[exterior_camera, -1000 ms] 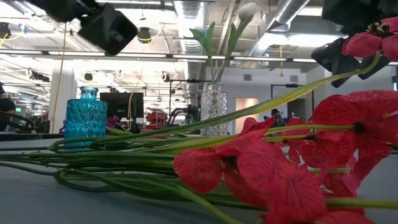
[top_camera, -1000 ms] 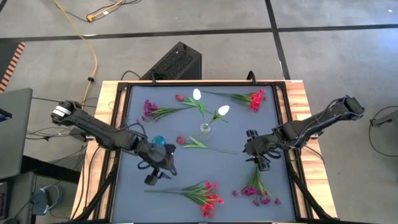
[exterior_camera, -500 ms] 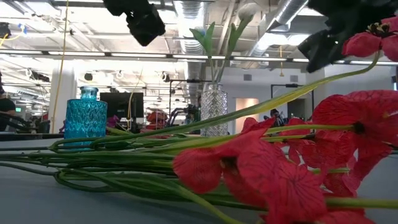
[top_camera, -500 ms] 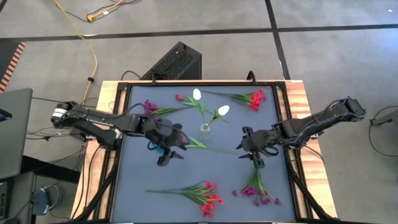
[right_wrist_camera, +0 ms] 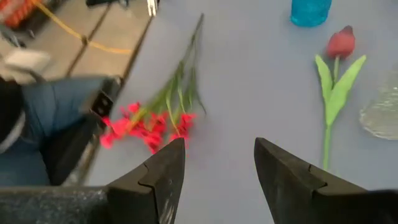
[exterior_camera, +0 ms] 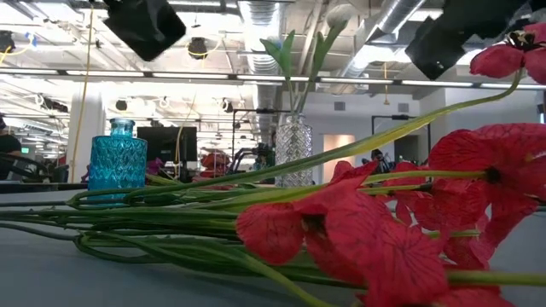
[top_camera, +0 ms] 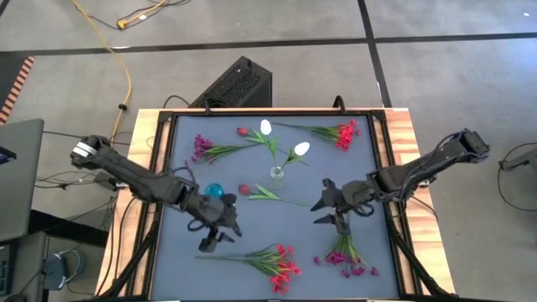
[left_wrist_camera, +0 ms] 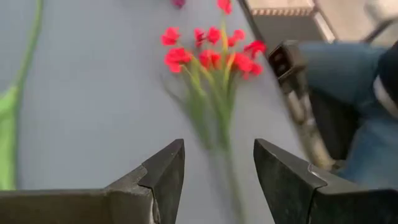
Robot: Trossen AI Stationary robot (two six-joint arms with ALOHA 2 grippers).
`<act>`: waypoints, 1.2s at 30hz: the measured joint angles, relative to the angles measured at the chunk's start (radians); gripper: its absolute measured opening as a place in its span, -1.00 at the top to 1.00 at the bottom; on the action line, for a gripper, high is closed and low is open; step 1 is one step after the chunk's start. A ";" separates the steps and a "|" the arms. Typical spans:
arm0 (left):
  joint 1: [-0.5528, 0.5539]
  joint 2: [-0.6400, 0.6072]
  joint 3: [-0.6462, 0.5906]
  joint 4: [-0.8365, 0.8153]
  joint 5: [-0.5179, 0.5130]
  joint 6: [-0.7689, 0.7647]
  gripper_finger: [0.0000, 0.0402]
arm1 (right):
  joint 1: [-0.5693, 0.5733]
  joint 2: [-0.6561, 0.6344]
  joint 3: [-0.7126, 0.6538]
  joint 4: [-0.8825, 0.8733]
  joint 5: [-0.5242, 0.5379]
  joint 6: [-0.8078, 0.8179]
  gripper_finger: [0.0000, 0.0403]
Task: Sort flowers into vase by color
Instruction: Put the bottom red flowers into the transparent vase
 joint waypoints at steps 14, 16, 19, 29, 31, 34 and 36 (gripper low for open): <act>-0.307 0.231 0.014 0.183 -0.362 -0.195 0.10 | 0.225 0.216 0.002 0.157 0.191 0.231 -0.08; -0.300 0.282 0.019 0.178 -0.366 -0.205 0.10 | 0.250 0.243 0.002 0.160 0.191 0.275 -0.08; -0.281 0.341 0.024 0.179 -0.359 -0.204 0.10 | 0.280 0.282 0.002 0.175 0.211 0.315 -0.08; -0.228 0.402 0.025 0.190 -0.333 -0.205 0.10 | 0.322 0.349 0.014 0.199 0.228 0.362 -0.08; -0.227 0.411 0.026 0.196 -0.325 -0.188 0.10 | 0.320 0.352 0.014 0.196 0.231 0.355 -0.08; -0.227 0.442 0.028 0.251 -0.308 -0.171 0.10 | 0.309 0.352 0.014 0.187 0.237 0.326 -0.08; -0.227 0.460 0.025 0.231 -0.301 -0.159 0.10 | 0.299 0.351 0.014 0.183 0.243 0.293 -0.08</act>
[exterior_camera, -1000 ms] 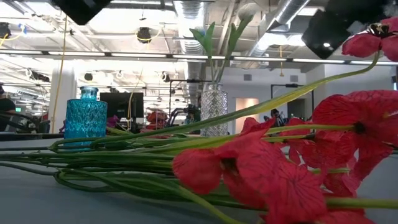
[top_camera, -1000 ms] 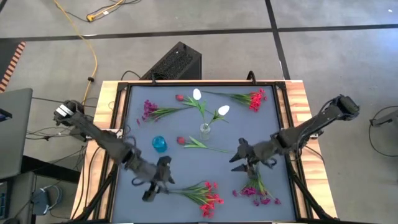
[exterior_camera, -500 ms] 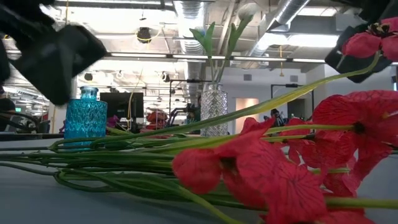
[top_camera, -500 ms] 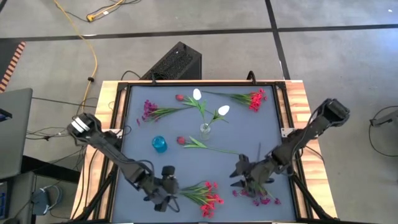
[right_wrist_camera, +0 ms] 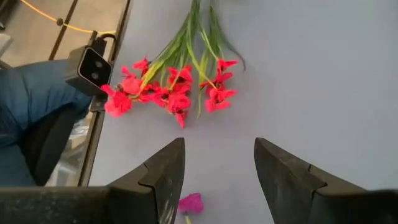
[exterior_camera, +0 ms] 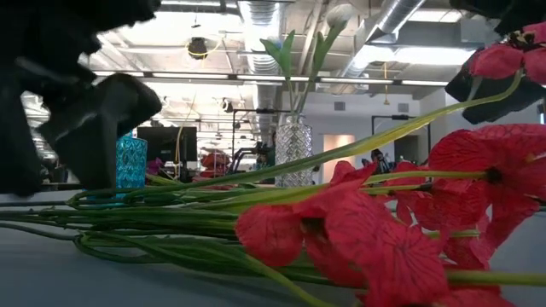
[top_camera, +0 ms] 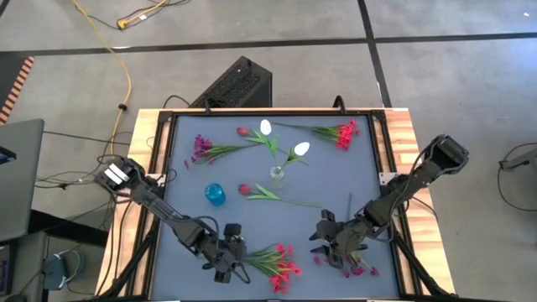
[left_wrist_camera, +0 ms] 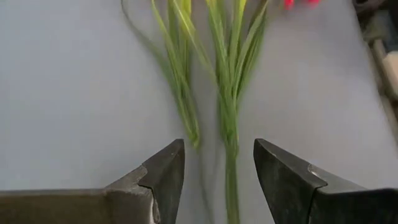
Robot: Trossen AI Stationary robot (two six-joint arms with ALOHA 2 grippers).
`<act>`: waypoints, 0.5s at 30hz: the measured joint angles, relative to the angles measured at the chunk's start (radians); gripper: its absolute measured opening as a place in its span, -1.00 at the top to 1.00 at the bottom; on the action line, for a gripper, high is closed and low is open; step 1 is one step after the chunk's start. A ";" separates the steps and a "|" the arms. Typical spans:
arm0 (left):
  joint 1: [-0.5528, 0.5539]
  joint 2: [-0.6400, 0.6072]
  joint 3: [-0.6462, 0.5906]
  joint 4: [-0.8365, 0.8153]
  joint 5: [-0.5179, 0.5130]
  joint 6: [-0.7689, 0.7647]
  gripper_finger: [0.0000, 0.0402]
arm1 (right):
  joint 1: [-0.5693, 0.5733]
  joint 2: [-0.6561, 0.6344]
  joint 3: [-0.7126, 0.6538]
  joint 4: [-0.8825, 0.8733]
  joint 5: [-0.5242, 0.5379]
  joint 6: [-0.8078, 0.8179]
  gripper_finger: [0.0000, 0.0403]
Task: Sort flowers into vase by color
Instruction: Put the bottom red flowers into the transparent vase
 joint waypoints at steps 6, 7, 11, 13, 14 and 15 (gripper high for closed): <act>0.017 0.066 0.002 0.072 0.042 0.053 0.10 | -0.045 -0.001 0.001 -0.025 0.000 -0.080 -0.08; 0.017 0.073 0.002 0.076 0.026 0.064 0.10 | -0.052 -0.001 0.001 -0.033 0.000 -0.096 -0.08; 0.028 0.090 0.003 0.094 -0.002 0.107 0.20 | -0.080 -0.001 0.001 -0.070 0.000 -0.098 -0.08; 0.032 0.091 0.003 0.090 -0.007 0.110 0.36 | -0.090 -0.001 0.001 -0.072 -0.002 -0.093 -0.08; 0.032 0.091 0.003 0.089 -0.009 0.106 0.46 | -0.095 -0.001 0.001 -0.072 -0.003 -0.086 -0.08; 0.032 0.091 0.003 0.089 -0.017 0.103 0.58 | -0.098 -0.001 0.001 -0.072 -0.004 -0.075 -0.08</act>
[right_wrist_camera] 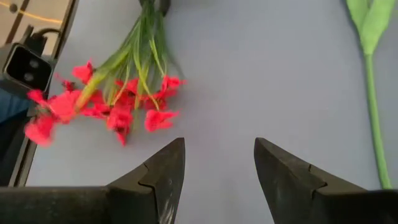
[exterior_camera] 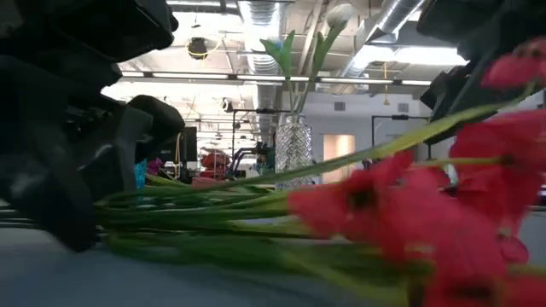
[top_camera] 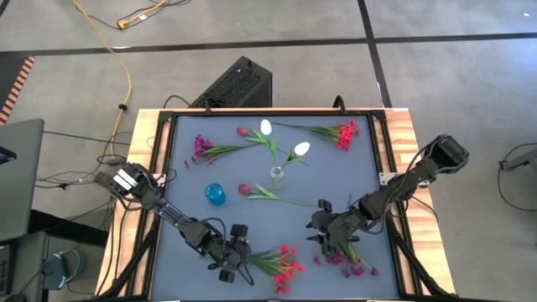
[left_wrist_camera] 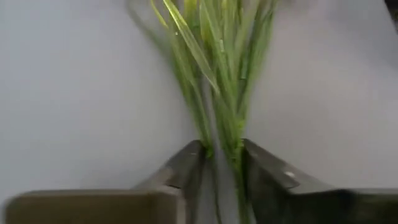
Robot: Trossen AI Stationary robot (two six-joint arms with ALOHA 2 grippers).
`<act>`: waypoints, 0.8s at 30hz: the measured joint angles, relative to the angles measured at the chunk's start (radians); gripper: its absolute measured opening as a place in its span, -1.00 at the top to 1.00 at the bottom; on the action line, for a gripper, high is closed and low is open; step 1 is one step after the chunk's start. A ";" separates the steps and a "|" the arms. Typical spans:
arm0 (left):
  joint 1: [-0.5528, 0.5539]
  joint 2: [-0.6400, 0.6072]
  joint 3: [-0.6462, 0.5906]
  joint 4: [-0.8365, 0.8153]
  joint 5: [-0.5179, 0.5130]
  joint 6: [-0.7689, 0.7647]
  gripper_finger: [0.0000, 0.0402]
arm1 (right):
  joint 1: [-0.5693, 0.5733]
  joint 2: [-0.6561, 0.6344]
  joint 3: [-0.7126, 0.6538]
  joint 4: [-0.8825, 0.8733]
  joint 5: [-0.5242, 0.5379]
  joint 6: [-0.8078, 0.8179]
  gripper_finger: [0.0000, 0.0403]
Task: Sort flowers into vase by color
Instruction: Put the bottom red flowers into the transparent vase
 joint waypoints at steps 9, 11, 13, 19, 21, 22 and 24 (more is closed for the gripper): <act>-0.017 -0.033 -0.006 -0.022 -0.181 0.005 0.98 | 0.030 -0.037 0.000 -0.085 0.084 0.037 -0.08; -0.019 -0.073 -0.005 -0.017 -0.242 0.037 0.99 | 0.052 -0.076 0.000 -0.135 0.151 0.027 -0.08; -0.020 -0.127 -0.004 -0.030 -0.289 0.069 0.99 | 0.072 -0.125 0.000 -0.184 0.218 0.027 -0.08; -0.009 -0.279 -0.007 0.025 -0.444 0.220 1.00 | 0.125 -0.242 -0.001 -0.339 0.416 0.027 -0.08; 0.008 -0.324 -0.007 0.133 -0.457 0.312 1.00 | 0.133 -0.261 -0.001 -0.372 0.452 0.027 -0.08; 0.021 -0.341 -0.007 0.196 -0.448 0.362 1.00 | 0.133 -0.270 -0.007 -0.380 0.466 0.026 -0.08; 0.058 -0.370 -0.007 0.316 -0.383 0.465 1.00 | 0.138 -0.286 -0.029 -0.388 0.488 0.023 -0.08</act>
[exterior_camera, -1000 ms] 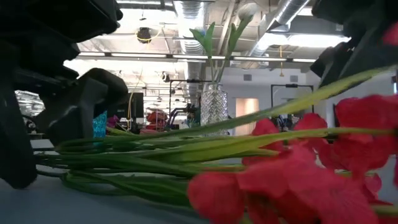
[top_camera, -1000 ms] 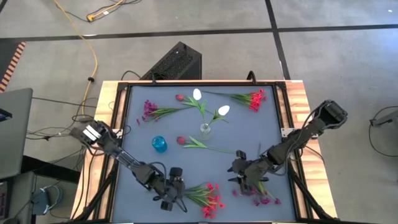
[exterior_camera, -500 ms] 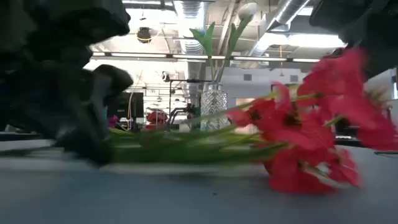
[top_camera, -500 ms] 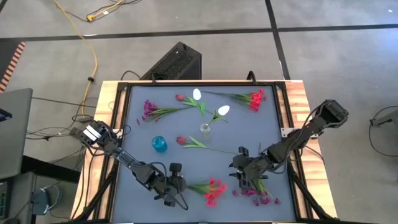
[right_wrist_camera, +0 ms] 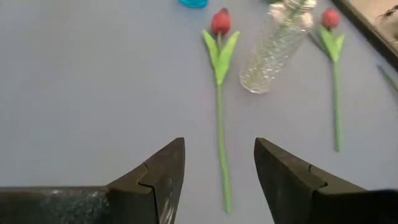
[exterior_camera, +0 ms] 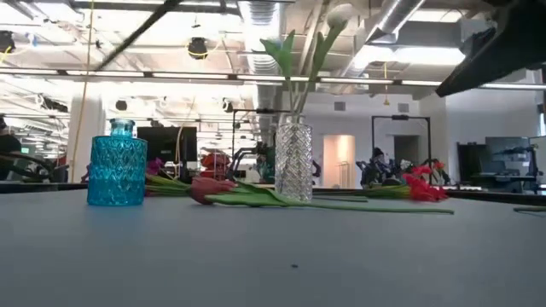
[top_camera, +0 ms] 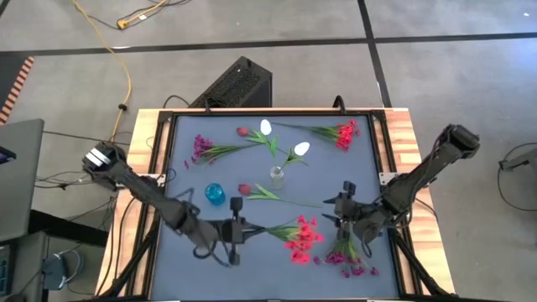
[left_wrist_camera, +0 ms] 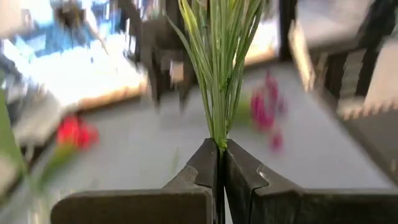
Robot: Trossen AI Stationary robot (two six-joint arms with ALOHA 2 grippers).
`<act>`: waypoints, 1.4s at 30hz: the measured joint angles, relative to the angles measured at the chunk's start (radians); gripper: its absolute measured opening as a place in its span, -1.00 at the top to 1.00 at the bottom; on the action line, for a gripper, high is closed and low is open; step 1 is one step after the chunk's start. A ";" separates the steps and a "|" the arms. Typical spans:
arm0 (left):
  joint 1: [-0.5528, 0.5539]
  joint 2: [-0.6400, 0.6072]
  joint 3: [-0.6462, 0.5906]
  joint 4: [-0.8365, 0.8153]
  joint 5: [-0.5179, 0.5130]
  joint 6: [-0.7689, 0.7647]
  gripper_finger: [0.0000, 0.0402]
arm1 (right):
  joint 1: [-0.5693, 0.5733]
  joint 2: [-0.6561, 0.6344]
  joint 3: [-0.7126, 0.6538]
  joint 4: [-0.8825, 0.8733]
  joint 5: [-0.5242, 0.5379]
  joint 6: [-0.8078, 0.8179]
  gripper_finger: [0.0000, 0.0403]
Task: Sort flowers into vase by color
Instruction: Put the bottom red flowers into the transparent vase
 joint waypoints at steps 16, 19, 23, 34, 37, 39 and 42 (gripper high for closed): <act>0.478 -0.036 -0.064 0.604 0.663 0.098 1.00 | -0.002 -0.059 -0.207 0.299 0.010 -0.003 -0.08; 0.530 -0.036 -0.138 0.763 0.729 0.058 1.00 | -0.002 -0.059 -0.207 0.303 0.029 -0.003 -0.08; 0.571 -0.036 -0.226 0.949 0.760 -0.029 1.00 | -0.003 -0.059 -0.208 0.417 0.086 -0.111 -0.08; 0.428 -0.036 -0.235 0.970 0.761 0.007 1.00 | -0.134 -0.031 -0.207 1.208 -0.187 -0.783 -0.08; 0.397 -0.036 -0.214 0.893 0.748 0.069 1.00 | -0.229 0.055 -0.207 1.342 -0.338 -0.805 -0.08; 0.389 -0.035 -0.204 0.861 0.740 0.077 1.00 | -0.281 0.133 -0.207 1.425 -0.363 -0.805 -0.08; 0.382 -0.035 -0.199 0.854 0.744 0.075 1.00 | -0.326 0.248 -0.180 1.557 -0.376 -0.812 -0.08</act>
